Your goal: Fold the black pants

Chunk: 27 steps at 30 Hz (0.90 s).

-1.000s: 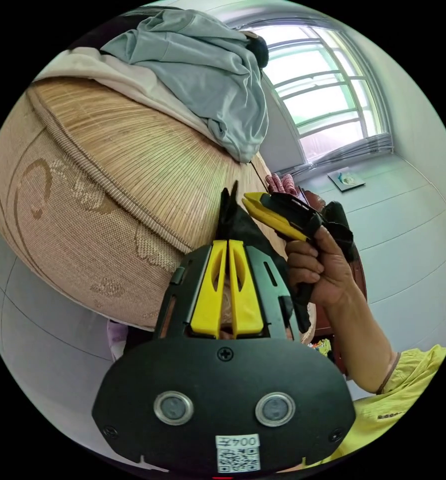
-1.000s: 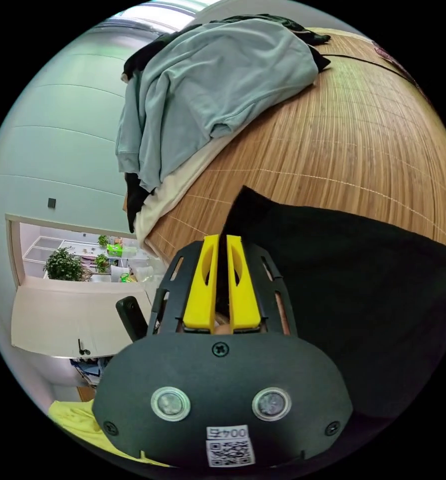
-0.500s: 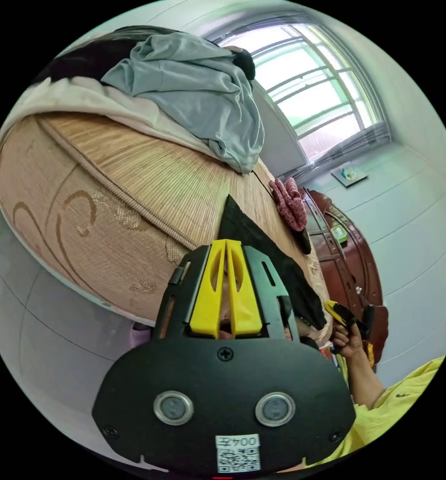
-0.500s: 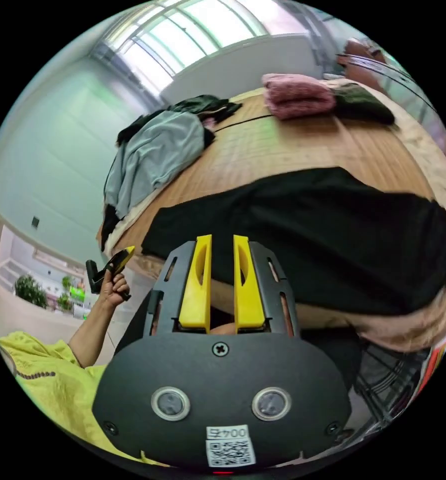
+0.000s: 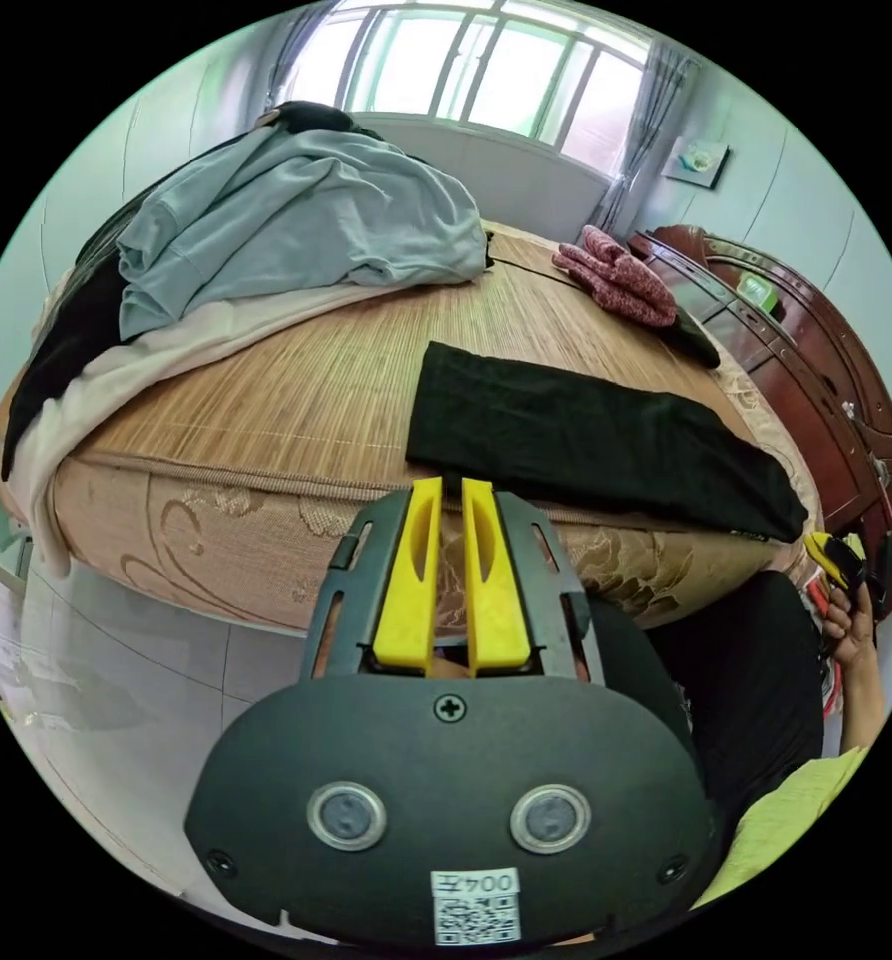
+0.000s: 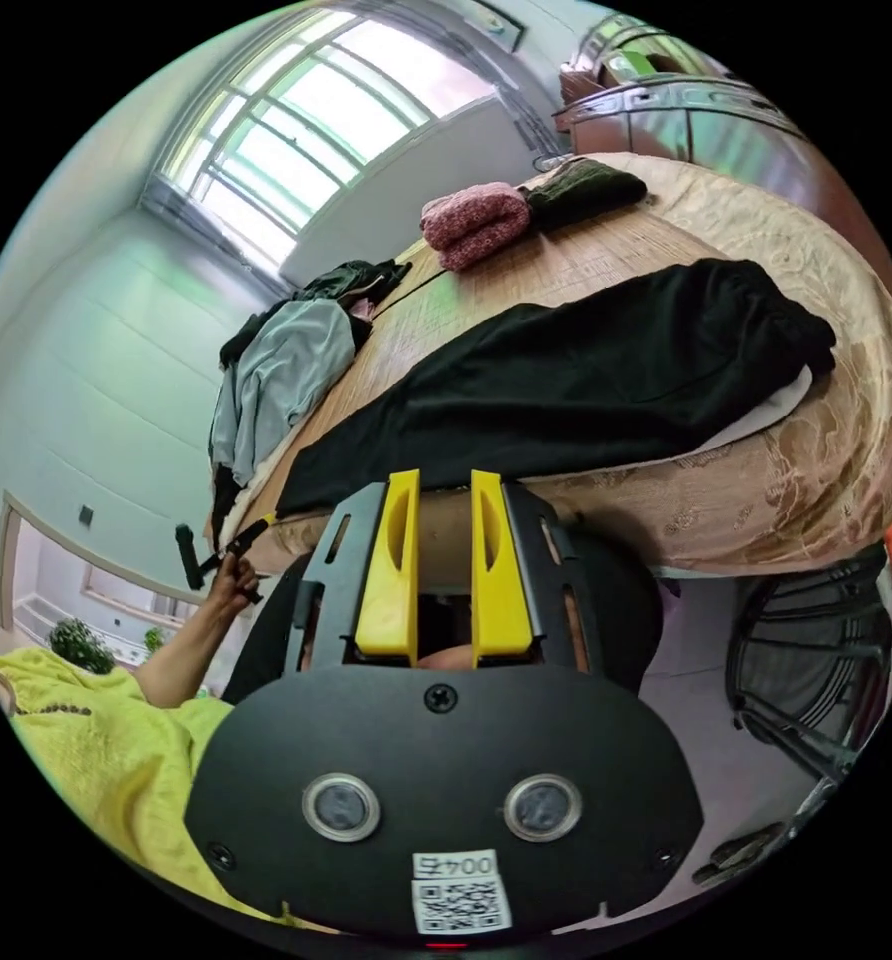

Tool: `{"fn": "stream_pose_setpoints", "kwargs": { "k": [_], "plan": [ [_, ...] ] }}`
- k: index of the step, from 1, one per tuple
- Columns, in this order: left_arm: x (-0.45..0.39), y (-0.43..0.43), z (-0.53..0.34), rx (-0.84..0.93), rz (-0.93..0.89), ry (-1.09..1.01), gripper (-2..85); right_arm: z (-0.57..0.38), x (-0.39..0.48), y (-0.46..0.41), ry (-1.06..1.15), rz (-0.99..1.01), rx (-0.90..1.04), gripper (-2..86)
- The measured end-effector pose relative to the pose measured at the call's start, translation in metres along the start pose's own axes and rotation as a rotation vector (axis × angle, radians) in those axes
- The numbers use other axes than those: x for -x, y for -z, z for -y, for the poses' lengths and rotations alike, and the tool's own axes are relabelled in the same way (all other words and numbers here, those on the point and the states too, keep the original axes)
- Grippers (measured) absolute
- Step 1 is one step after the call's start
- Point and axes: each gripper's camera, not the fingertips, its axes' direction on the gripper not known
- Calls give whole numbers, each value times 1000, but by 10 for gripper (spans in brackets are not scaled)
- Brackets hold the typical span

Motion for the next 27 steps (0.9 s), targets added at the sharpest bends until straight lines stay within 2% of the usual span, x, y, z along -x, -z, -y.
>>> {"fn": "stream_pose_setpoints", "kwargs": {
  "k": [6, 13, 19, 27],
  "plan": [
    [-9, -12, 0, -3, -5, 49, 18, -25, 118, -71, 366, -131, 145, 87],
    [-31, -18, 10, 40, 48, -8, 21, -65, 249, -175, 824, -345, 261, 96],
    [-33, -20, 14, 34, 38, -5, 18, -86, 286, -216, 934, -410, 349, 86],
    [-31, -24, 20, 35, 45, 2, 15, -92, 306, -218, 937, -420, 366, 32]
  ]
}}
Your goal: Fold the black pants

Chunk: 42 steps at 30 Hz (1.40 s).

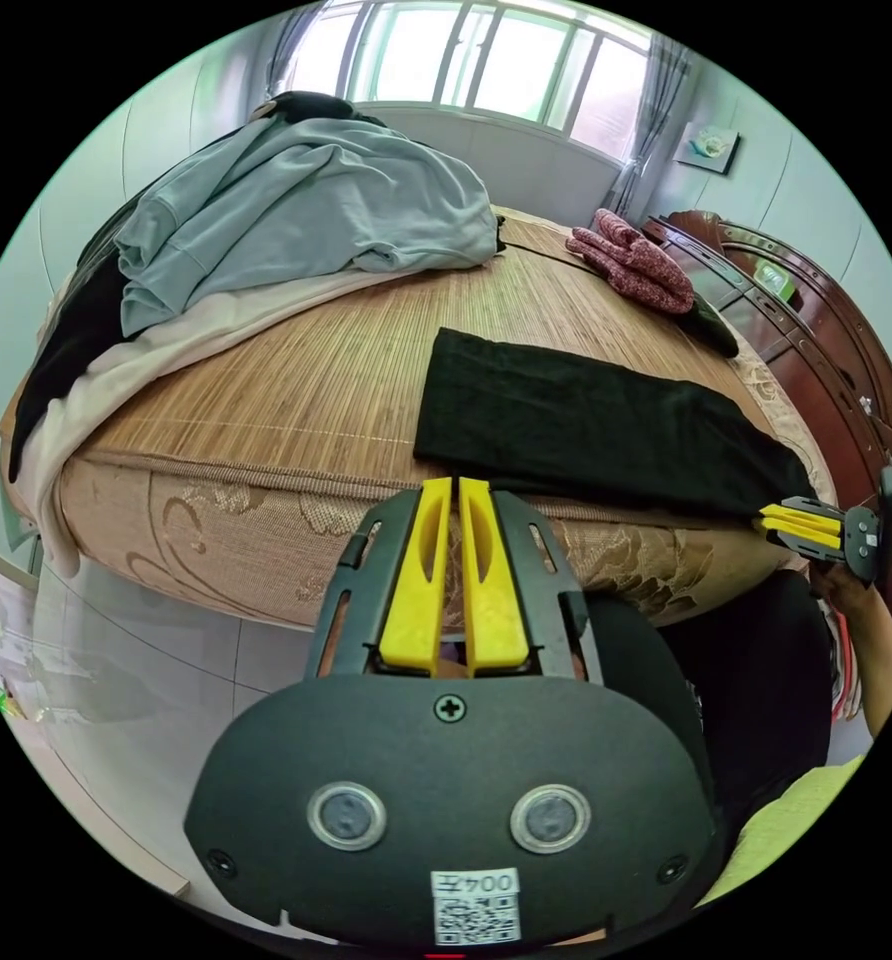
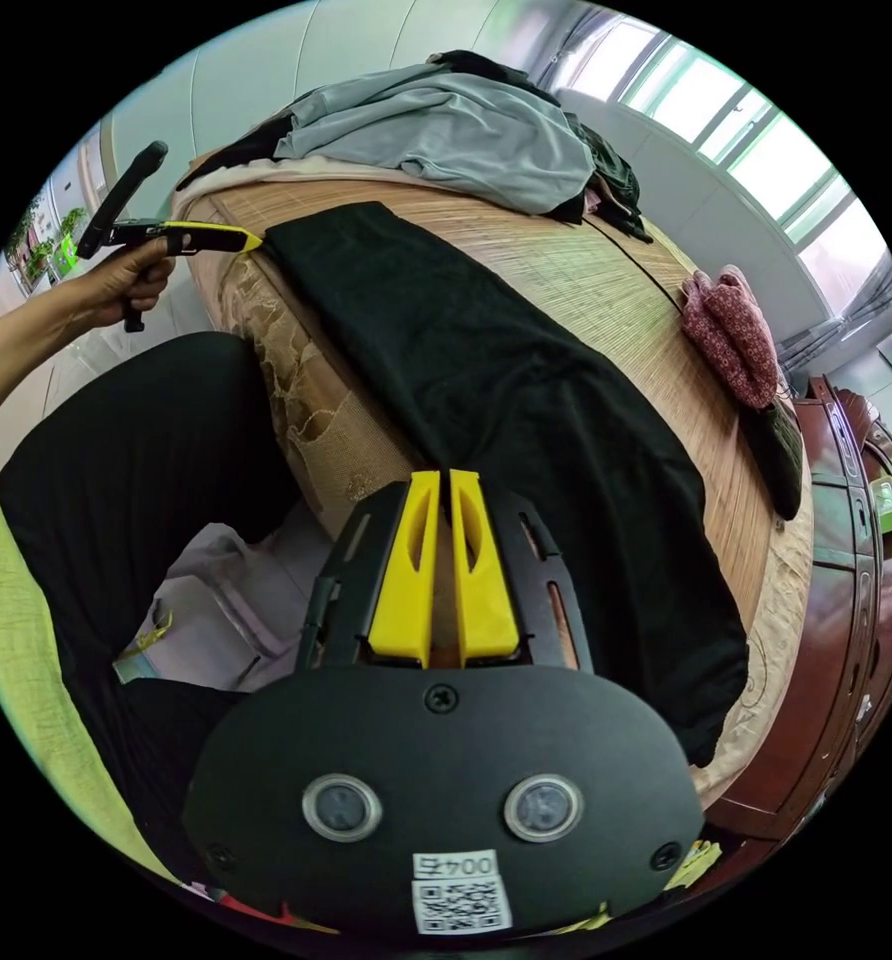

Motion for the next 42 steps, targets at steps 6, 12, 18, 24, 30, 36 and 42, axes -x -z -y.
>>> {"fn": "stream_pose_setpoints", "kwargs": {
  "k": [6, 12, 18, 24, 30, 36, 42],
  "plan": [
    [12, -2, 9, 16, -32, 11, 12, 1, -2, 26, -8, 13, -23, 26],
    [23, -5, 17, 15, -30, 11, 11, -3, -24, 56, -46, 18, -40, 28],
    [41, -7, 25, 10, -49, 13, 10, -14, -41, 76, -28, 25, -13, 27],
    [67, -7, 36, 5, -96, 35, 12, -23, -69, 93, -48, 53, 29, 35],
    [127, 26, 62, -85, -262, 181, 23, -42, -128, 150, -146, 163, 0, 73],
    [155, -21, 120, 167, -403, 277, 81, -106, -220, 208, -401, 508, -185, 86],
    [170, -49, 148, 299, -431, 262, 88, -193, -299, 258, -613, 695, -342, 66]
  ]
}}
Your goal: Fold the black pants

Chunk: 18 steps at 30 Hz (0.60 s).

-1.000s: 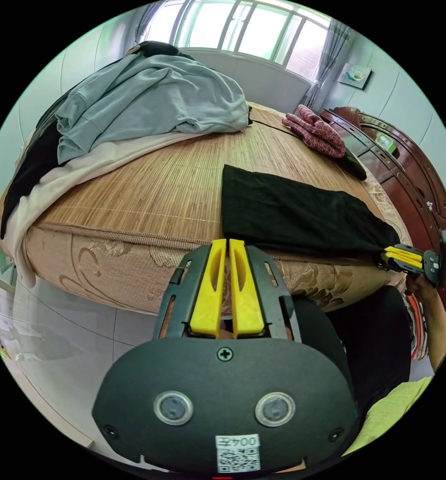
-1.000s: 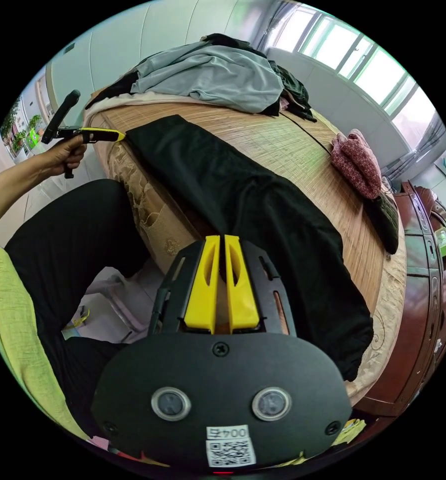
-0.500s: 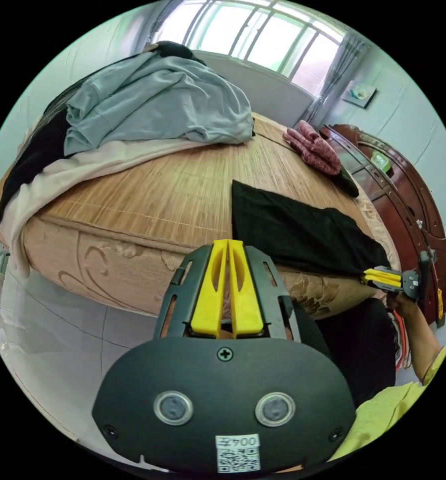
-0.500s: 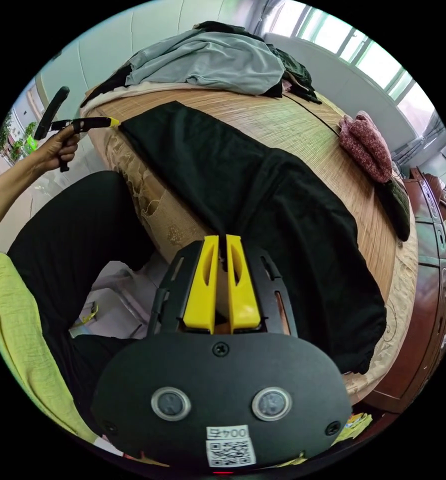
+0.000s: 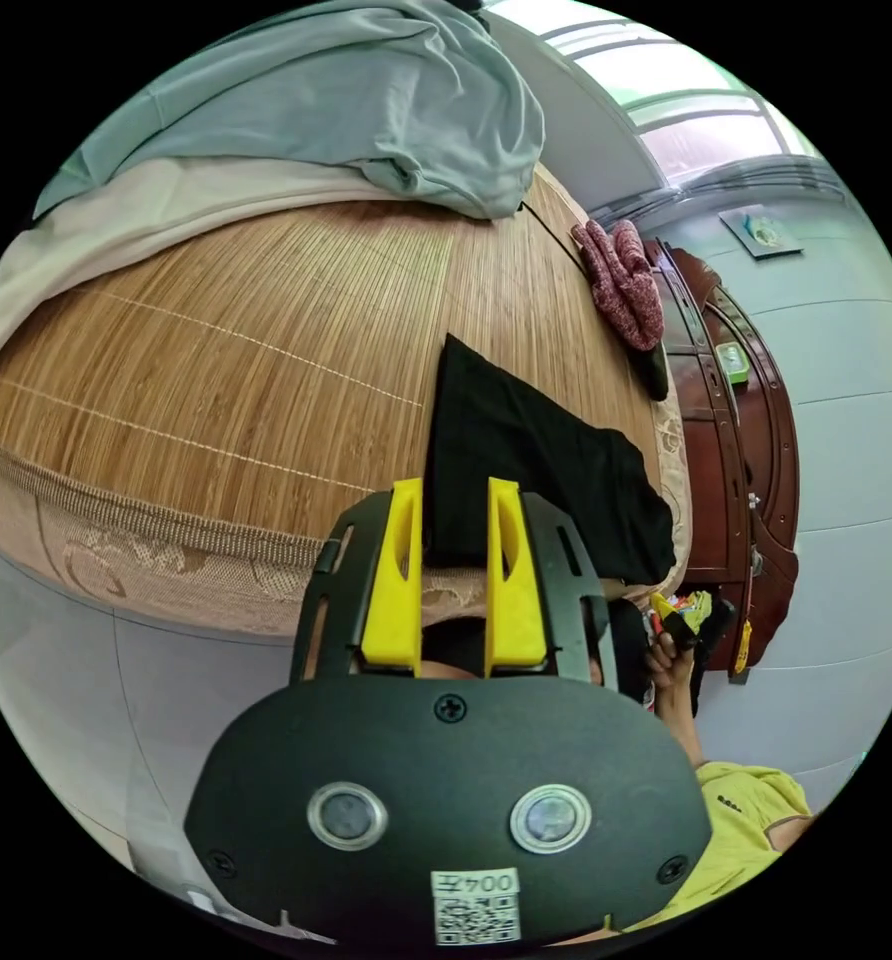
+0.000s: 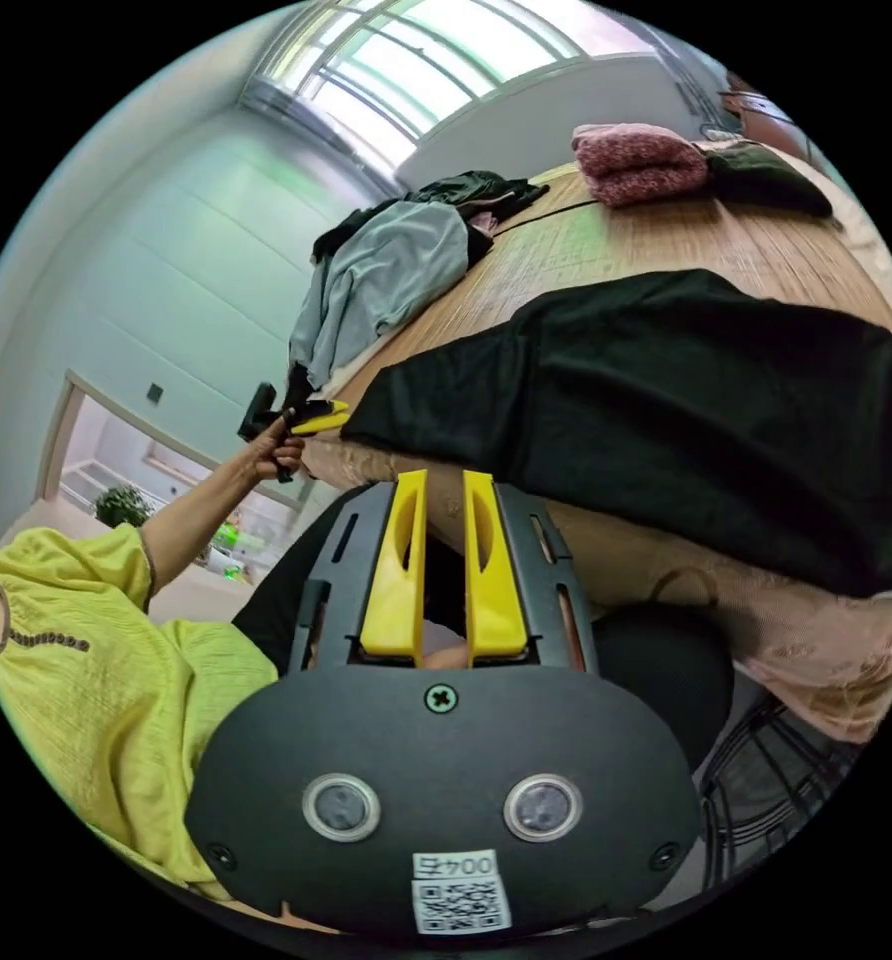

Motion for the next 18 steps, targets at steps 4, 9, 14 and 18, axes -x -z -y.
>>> {"fn": "stream_pose_setpoints", "kwargs": {
  "k": [4, 9, 14, 18],
  "plan": [
    [14, 4, 5, 9, -44, -7, 83, -4, -25, 69, -76, 95, -98, 64],
    [28, 2, 14, 26, -140, -26, 83, 9, -39, 123, -89, 159, -130, 66],
    [21, -14, 29, 35, -185, -59, 74, 25, -43, 160, -90, 200, -120, 75],
    [15, -22, 35, 32, -164, -74, 50, 39, -51, 192, -129, 230, -101, 79]
  ]
}}
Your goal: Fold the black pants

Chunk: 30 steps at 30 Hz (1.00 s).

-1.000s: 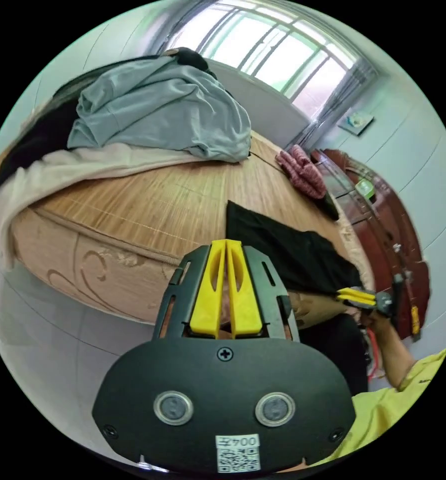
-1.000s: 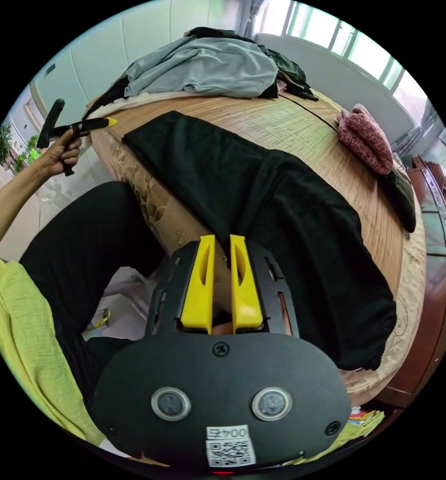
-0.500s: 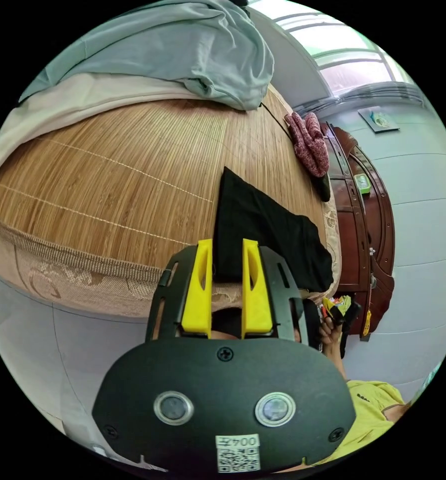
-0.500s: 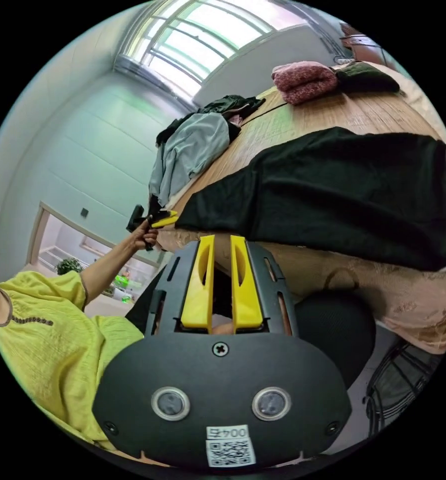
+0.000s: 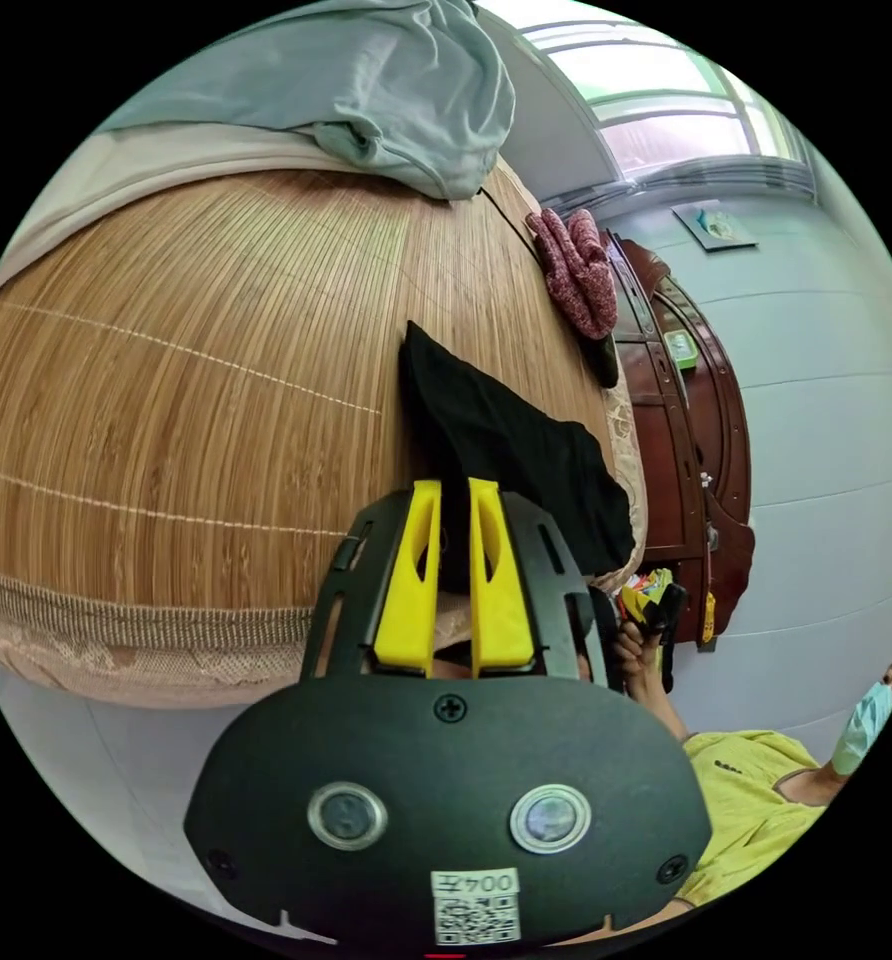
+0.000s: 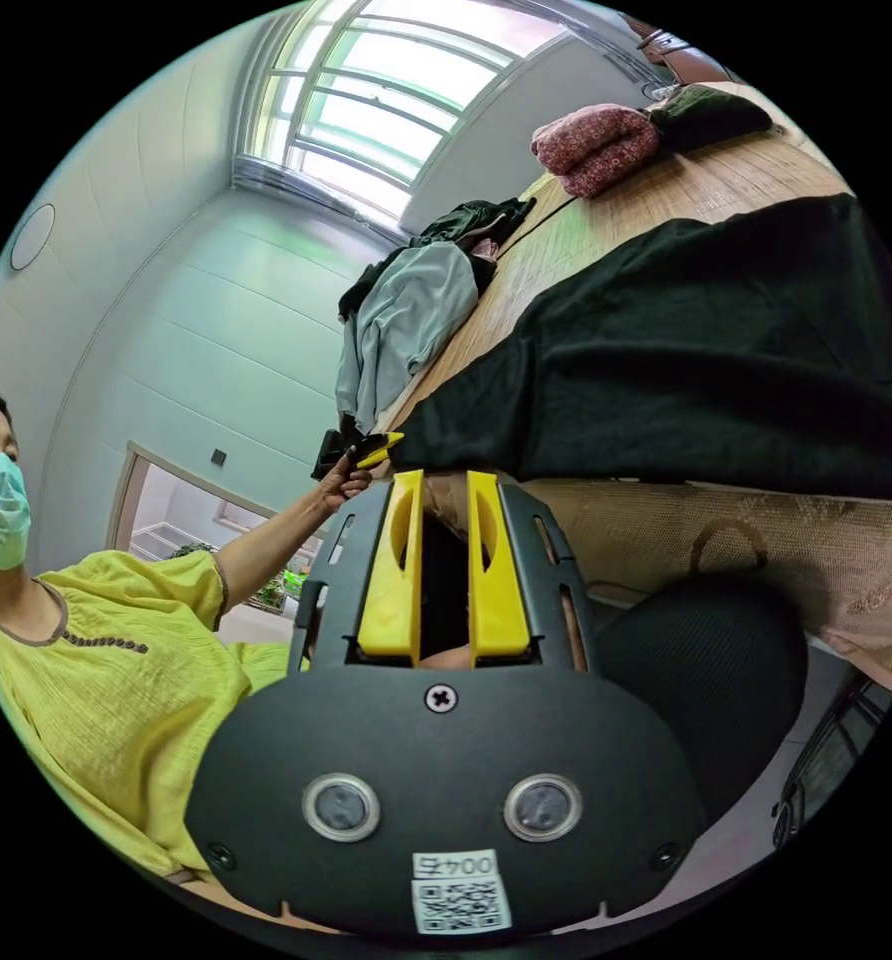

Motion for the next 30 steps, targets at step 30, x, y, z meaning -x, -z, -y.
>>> {"fn": "stream_pose_setpoints", "kwargs": {
  "k": [30],
  "plan": [
    [-188, -55, -73, -108, 451, -377, 8, 111, 55, 225, -104, -317, -202, 81]
  ]
}}
